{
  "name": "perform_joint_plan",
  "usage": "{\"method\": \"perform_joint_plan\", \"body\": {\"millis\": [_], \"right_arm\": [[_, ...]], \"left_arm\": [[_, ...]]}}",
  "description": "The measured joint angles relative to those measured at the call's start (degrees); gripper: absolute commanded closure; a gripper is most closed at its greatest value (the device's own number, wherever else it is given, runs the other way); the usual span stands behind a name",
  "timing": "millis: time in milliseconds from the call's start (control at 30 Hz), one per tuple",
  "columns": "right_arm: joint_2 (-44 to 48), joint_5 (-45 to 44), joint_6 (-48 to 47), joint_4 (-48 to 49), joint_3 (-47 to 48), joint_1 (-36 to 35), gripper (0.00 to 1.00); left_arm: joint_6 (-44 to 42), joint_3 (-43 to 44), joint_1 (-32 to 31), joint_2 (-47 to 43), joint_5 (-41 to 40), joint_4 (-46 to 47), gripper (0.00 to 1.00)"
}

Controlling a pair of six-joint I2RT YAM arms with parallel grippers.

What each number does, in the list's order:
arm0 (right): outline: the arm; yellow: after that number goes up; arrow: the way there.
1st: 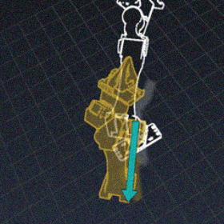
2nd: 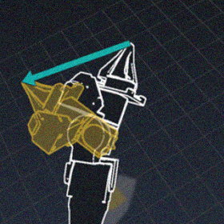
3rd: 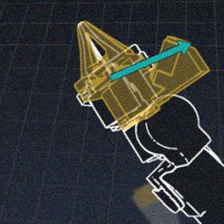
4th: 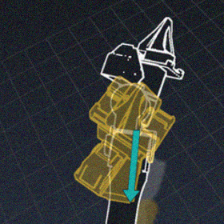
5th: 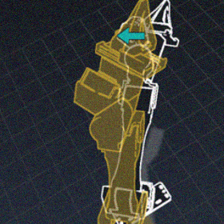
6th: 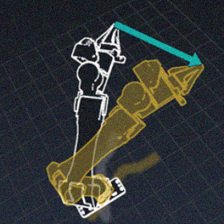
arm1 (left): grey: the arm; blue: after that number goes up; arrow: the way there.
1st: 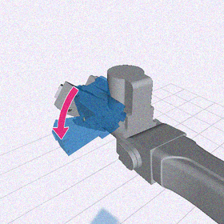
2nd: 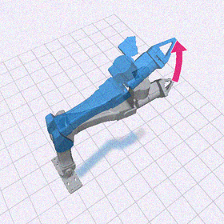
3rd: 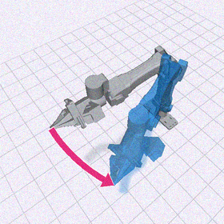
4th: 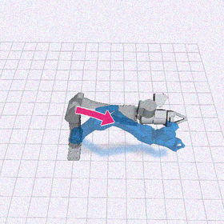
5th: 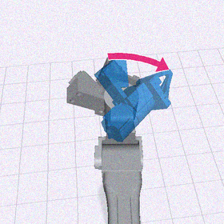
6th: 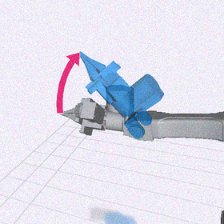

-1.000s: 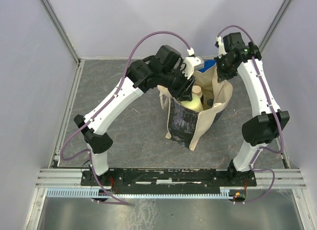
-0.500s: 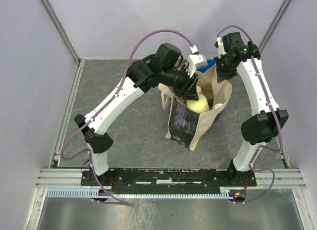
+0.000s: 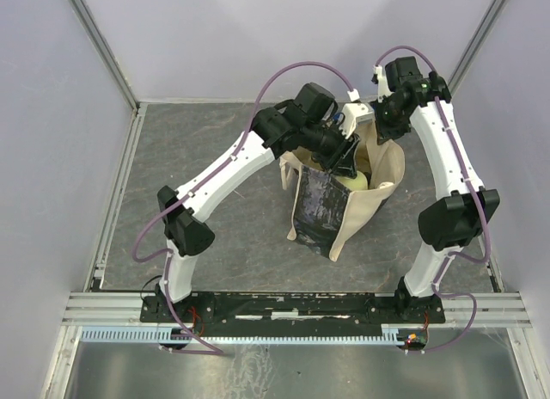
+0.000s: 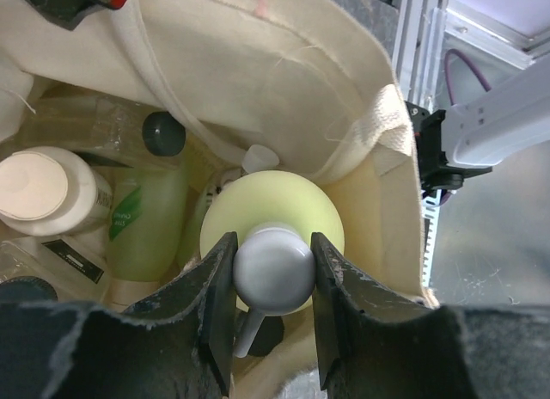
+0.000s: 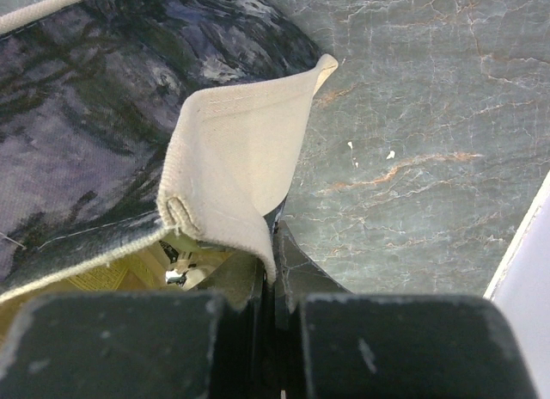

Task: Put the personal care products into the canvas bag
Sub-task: Place the care product in the canvas bag.

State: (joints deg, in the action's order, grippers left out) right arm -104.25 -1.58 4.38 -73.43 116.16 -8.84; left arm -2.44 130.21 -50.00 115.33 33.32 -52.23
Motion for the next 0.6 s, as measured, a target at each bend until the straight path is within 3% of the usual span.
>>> {"method": "perform_joint_plan", "body": {"millis": [367, 600], "right_arm": [[-0.8, 0.0, 0.0, -0.3, 0.0, 0.0, 1.00], [-0.9, 0.0, 0.0, -1.2, 0.0, 0.0, 1.00]], "left_arm": [[0.0, 0.0, -0.3, 2.8, -7.3, 0.7, 0.97], [0.0, 0.8, -0.7, 4.8, -7.9, 2.7, 0.97]]}}
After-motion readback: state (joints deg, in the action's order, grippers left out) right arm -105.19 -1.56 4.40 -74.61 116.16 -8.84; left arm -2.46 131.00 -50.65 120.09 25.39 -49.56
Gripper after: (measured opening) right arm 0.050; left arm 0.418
